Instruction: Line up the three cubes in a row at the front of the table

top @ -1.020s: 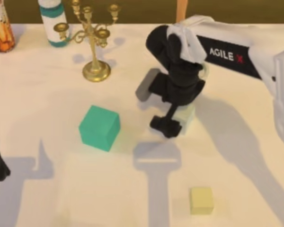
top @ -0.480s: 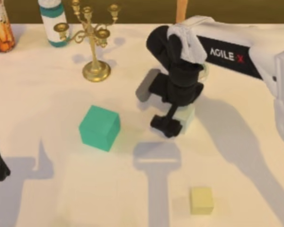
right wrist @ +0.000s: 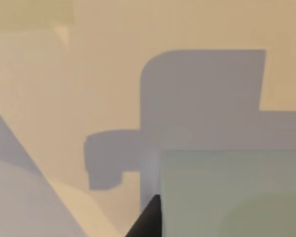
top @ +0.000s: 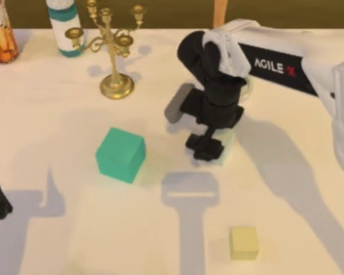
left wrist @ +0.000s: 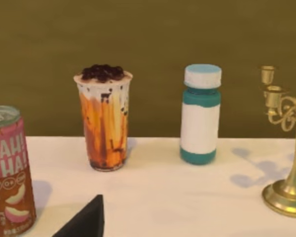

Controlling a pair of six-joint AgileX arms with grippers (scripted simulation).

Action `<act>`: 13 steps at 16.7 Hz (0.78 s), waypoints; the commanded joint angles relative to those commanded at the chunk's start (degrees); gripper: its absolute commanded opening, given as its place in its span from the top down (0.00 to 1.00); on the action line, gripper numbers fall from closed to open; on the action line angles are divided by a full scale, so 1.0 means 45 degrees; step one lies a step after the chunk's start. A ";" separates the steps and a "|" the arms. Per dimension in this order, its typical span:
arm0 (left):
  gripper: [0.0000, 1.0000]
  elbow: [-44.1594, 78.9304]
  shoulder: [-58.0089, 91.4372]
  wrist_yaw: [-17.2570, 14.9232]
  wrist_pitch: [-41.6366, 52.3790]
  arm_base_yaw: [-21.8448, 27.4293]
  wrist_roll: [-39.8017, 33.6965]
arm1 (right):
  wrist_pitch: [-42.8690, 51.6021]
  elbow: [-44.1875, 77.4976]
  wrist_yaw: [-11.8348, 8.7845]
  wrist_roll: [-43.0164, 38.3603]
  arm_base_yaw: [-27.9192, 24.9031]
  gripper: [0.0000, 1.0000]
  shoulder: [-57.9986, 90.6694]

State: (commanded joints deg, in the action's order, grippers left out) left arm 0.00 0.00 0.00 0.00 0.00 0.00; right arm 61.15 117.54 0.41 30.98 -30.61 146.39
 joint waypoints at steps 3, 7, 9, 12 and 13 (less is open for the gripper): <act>0.00 0.0000 0.0000 0.0000 0.0000 0.0000 0.0000 | 0.0000 0.0000 0.0000 0.0000 0.0000 1.00 0.0000; 0.00 0.0000 0.0000 0.0000 0.0000 0.0000 0.0000 | 0.0000 0.0000 0.0000 0.0000 0.0000 1.00 0.0000; 0.00 0.0000 0.0000 0.0000 0.0000 0.0000 0.0000 | 0.0113 0.0004 -0.0100 -0.0087 -0.0038 1.00 -0.0288; 0.00 0.0000 0.0000 0.0000 0.0000 0.0000 0.0000 | 0.0634 0.0439 -0.0107 -0.0061 -0.0080 1.00 -0.0350; 0.00 0.0000 0.0000 0.0000 0.0000 0.0000 0.0000 | 0.1025 0.0742 -0.0114 -0.0043 -0.0109 1.00 -0.0414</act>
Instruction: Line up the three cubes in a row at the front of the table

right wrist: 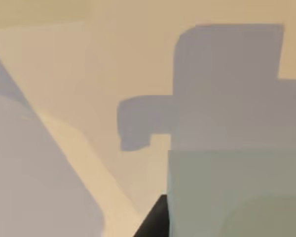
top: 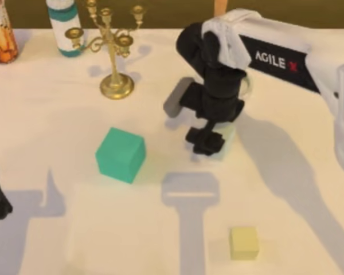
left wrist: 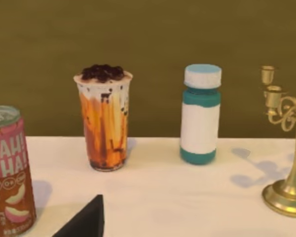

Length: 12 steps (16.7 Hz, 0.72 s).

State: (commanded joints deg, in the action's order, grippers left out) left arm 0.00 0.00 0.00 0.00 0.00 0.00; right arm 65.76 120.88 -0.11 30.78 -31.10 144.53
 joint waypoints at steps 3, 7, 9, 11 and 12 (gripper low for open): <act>0.00 0.0000 0.0000 0.0000 0.0000 0.0000 0.0000 | 0.1324 0.1026 -0.0004 0.0002 -0.0043 1.00 -0.0243; 0.00 0.0000 0.0000 0.0000 0.0000 0.0000 0.0000 | 0.2135 0.1710 0.0006 -0.0025 -0.0043 1.00 -0.0473; 0.00 0.0000 0.0000 0.0000 0.0000 0.0000 0.0000 | 0.2135 0.1710 0.0006 -0.0025 -0.0043 1.00 -0.0473; 0.00 0.0000 0.0000 0.0000 0.0000 0.0000 0.0000 | 0.2095 0.1659 0.0001 -0.0041 0.0002 1.00 -0.0454; 0.00 0.0000 0.0000 0.0000 0.0000 0.0000 0.0000 | 0.2036 0.1508 0.0000 -0.0018 -0.0079 1.00 -0.0579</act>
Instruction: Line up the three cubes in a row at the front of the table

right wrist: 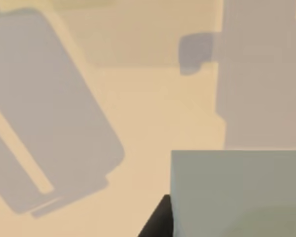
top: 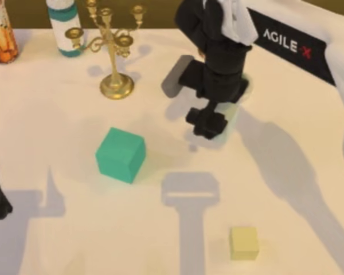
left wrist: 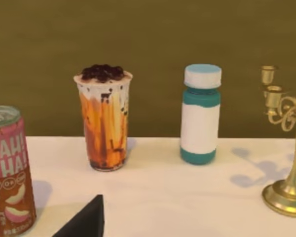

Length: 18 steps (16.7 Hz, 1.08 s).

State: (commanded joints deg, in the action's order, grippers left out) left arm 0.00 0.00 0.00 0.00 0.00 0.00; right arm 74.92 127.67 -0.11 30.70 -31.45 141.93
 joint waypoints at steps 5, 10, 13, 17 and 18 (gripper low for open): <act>0.00 0.0000 0.0000 0.0000 0.0000 0.0000 0.0000 | -0.0888 -0.2668 -0.0029 0.0409 -0.1291 1.00 -0.1863; 0.00 0.0000 0.0000 0.0000 0.0000 0.0000 0.0000 | -0.2126 -0.6975 -0.0072 0.0989 -0.3187 1.00 -0.4529; 0.00 0.0000 0.0000 0.0000 0.0000 0.0000 0.0000 | -0.2800 -0.8974 -0.0075 0.1281 -0.4161 1.00 -0.5936; 0.00 0.0000 0.0000 0.0000 0.0000 0.0000 0.0000 | -0.3161 -0.9818 -0.0068 0.1436 -0.4675 1.00 -0.6668; 0.00 0.0000 0.0000 0.0000 0.0000 0.0000 0.0000 | -0.3161 -0.9818 -0.0068 0.1436 -0.4675 1.00 -0.6668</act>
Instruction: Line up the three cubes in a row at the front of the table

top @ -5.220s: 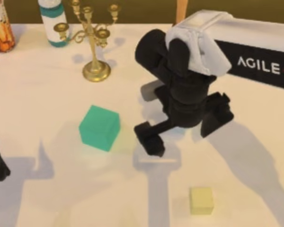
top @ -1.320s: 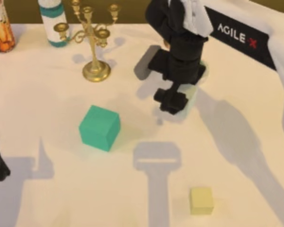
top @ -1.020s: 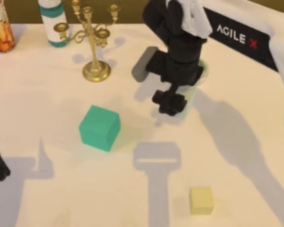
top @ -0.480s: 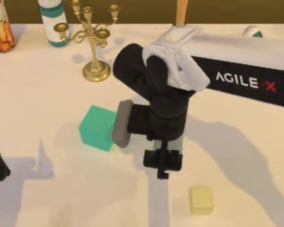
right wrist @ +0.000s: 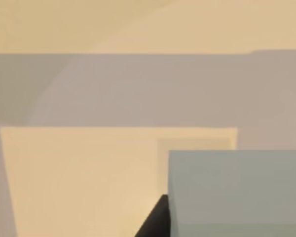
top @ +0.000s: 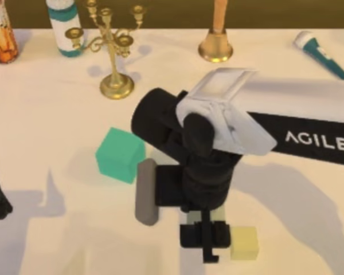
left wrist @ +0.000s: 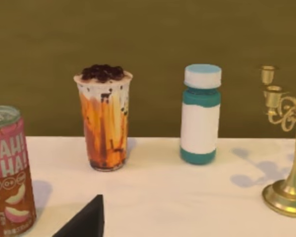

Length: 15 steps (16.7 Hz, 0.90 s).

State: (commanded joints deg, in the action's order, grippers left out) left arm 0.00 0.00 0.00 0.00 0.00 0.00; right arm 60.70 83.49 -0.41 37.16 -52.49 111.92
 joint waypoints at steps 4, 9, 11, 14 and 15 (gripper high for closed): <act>0.00 0.0000 0.0000 0.0000 0.0000 0.0000 0.0000 | -0.0180 -0.0140 -0.0011 -0.0038 0.0060 1.00 0.0120; 0.00 0.0000 0.0000 0.0000 0.0000 0.0000 0.0000 | -0.2406 -0.1499 -0.0018 -0.0004 0.0014 1.00 0.0865; 0.00 0.0000 0.0000 0.0000 0.0000 0.0000 0.0000 | -0.3088 -0.1935 0.0000 -0.0008 0.0011 1.00 0.1126; 0.00 0.0000 0.0000 0.0000 0.0000 0.0000 0.0000 | -0.3243 -0.2042 0.0008 -0.0009 0.0009 1.00 0.1201; 0.00 0.0000 0.0000 0.0000 0.0000 0.0000 0.0000 | -0.3243 -0.2042 0.0008 -0.0009 0.0009 1.00 0.1201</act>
State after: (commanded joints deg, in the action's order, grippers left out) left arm 0.00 0.00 0.00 0.00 0.00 0.00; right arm 46.11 74.30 -0.38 37.12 -52.45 117.32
